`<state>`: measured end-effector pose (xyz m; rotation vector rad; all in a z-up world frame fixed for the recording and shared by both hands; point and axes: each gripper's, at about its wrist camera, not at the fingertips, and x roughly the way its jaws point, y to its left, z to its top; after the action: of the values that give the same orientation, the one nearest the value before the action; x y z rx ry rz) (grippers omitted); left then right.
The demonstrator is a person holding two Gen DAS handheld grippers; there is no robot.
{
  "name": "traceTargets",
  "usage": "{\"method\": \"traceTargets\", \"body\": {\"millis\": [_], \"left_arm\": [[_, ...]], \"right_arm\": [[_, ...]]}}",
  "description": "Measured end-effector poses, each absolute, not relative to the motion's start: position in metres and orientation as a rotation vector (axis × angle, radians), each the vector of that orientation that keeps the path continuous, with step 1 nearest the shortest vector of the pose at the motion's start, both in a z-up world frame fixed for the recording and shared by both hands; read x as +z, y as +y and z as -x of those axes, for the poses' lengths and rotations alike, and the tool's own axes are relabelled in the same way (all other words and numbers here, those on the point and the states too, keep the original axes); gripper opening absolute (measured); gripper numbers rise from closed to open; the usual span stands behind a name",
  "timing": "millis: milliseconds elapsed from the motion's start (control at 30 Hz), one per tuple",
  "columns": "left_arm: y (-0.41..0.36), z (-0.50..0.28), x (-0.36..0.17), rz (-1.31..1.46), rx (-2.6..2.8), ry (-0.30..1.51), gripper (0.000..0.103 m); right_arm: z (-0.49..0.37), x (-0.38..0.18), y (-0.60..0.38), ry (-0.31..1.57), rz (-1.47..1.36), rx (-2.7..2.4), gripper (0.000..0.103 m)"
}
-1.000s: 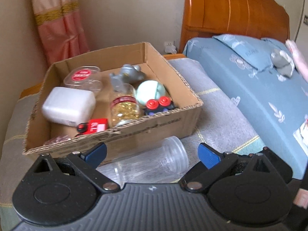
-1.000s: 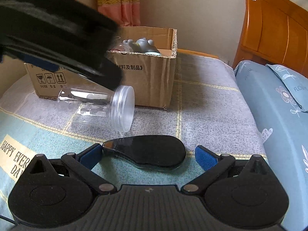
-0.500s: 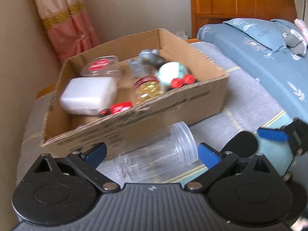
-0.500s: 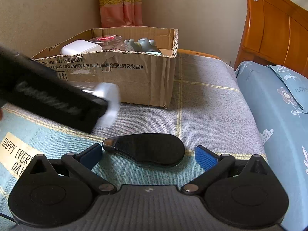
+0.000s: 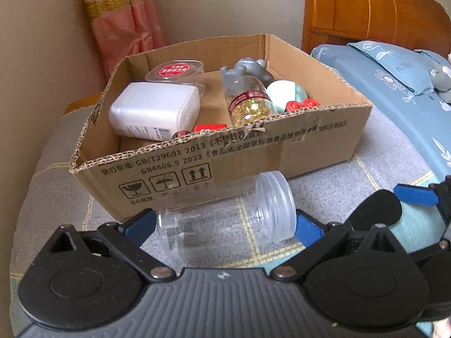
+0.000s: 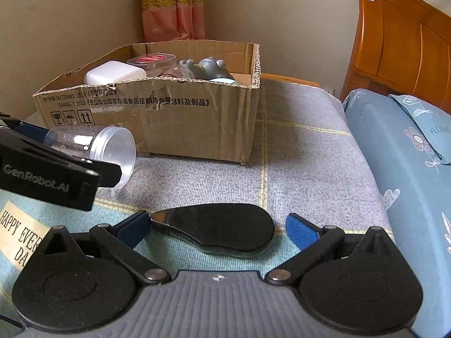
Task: Organize rigid objects
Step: 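Grasp black oval object with right tool while left tool grasps clear plastic jar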
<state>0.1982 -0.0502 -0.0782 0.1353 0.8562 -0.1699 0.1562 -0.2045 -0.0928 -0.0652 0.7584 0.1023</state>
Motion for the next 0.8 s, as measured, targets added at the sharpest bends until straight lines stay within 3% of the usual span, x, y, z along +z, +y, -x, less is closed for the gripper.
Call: {"method": "traceTargets", "body": {"millis": [167, 267, 800], "left_arm": [[-0.045, -0.204, -0.08, -0.078, -0.175, 0.878, 0.098], [-0.043, -0.206, -0.079, -0.061, -0.194, 0.883, 0.092], [-0.026, -0.191, -0.025, -0.097, -0.333, 0.881, 0.092]], "right_arm": [[-0.157, -0.092, -0.201, 0.763, 0.066, 0.102, 0.103], [-0.156, -0.09, -0.198, 0.761, 0.075, 0.118, 0.093], [-0.149, -0.05, -0.205, 0.741, 0.147, 0.25, 0.093]]}}
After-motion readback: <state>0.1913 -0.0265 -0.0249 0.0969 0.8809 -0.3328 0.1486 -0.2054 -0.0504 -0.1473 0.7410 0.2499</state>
